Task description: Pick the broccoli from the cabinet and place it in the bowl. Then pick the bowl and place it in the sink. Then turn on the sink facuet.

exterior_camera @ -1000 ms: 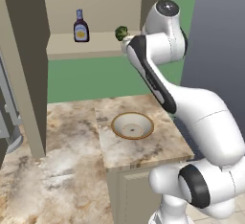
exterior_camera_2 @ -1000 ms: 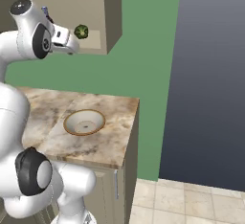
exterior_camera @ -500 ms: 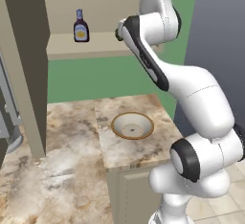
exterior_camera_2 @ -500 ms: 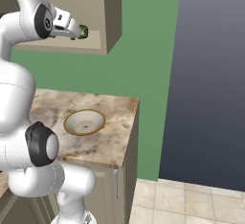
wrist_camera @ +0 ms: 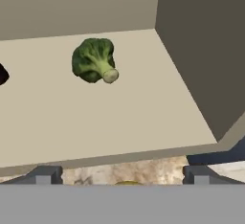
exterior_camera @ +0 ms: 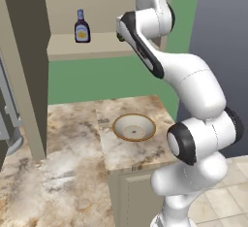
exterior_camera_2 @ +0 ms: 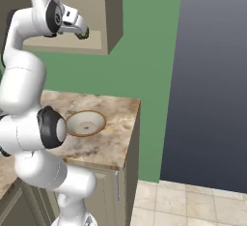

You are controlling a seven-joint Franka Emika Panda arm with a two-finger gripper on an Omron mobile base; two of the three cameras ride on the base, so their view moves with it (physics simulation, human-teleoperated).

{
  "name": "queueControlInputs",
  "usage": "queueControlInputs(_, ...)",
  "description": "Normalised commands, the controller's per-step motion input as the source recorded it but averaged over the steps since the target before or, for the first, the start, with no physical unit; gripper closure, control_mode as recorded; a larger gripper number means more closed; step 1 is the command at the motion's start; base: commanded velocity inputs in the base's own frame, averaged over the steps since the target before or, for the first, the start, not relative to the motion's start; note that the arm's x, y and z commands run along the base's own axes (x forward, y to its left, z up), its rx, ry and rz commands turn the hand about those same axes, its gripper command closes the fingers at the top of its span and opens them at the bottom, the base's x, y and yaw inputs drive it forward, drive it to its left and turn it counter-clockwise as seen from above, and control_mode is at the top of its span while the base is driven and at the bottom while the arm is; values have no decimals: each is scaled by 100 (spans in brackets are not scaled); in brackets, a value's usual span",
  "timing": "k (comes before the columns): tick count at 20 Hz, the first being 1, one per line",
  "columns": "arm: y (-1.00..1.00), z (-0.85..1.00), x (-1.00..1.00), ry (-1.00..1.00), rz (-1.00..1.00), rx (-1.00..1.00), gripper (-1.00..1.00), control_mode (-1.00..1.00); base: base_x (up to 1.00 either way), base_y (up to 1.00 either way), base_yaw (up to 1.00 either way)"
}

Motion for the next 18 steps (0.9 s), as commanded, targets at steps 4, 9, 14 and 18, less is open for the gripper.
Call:
queueControlInputs(4, 0, -11, 55, 0, 0, 0, -100, -100, 0, 0, 0)
queueControlInputs(9, 0, -12, 35, 0, 0, 0, -100, -100, 0, 0, 0)
queueControlInputs(14, 0, -8, 24, 0, 0, 0, -100, -100, 0, 0, 0)
queueControlInputs(18, 1, -12, 39, 1, 0, 0, -100, -100, 0, 0, 0)
